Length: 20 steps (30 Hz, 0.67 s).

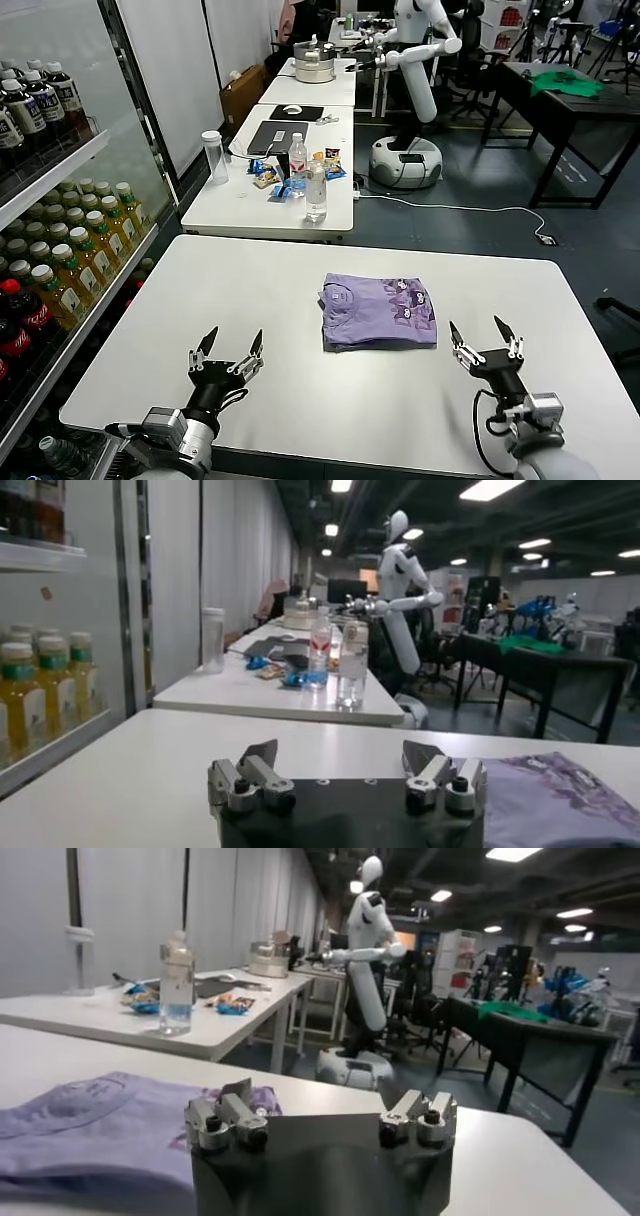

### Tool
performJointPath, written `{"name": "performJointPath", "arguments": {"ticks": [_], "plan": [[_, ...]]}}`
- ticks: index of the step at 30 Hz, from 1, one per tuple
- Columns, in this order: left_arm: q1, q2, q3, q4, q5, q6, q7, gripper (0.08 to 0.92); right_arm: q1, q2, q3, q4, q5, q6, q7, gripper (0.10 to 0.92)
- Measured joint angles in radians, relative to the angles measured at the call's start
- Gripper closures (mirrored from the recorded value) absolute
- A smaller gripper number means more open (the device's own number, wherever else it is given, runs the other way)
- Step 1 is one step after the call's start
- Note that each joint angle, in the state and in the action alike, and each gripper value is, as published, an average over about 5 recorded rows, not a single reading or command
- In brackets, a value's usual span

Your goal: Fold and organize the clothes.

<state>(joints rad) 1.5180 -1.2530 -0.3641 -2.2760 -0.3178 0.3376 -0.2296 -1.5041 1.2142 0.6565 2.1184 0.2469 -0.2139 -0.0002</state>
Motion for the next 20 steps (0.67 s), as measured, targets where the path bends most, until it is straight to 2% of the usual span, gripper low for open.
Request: {"name": "performJointPath", "arguments": {"ticks": [20], "plan": [[0.026, -0.012, -0.011, -0.022, 0.008, -0.001, 0.027, 0.177, -0.142, 0.045, 0.044, 0.136, -0.056, 0.032, 0.056, 0.203]]}}
